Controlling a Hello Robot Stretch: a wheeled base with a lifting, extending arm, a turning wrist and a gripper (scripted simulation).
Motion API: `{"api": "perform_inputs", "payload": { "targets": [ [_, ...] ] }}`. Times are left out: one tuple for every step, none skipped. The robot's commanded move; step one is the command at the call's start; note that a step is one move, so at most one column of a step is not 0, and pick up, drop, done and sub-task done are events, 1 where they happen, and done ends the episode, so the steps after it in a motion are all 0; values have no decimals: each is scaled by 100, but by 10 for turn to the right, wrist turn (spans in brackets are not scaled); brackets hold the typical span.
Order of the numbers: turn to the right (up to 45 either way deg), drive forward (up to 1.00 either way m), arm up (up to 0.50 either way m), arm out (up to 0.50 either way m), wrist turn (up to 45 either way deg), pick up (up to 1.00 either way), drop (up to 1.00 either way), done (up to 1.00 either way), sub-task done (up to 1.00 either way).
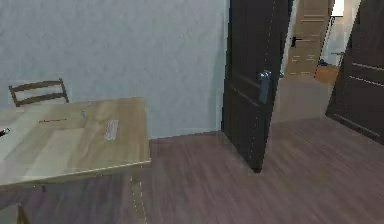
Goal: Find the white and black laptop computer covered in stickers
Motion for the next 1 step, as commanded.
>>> {"api": "perform_inputs", "payload": {
  "targets": [
    [120, 0, 0, 0, 0, 0, 0, 0, 0]
  ]
}}
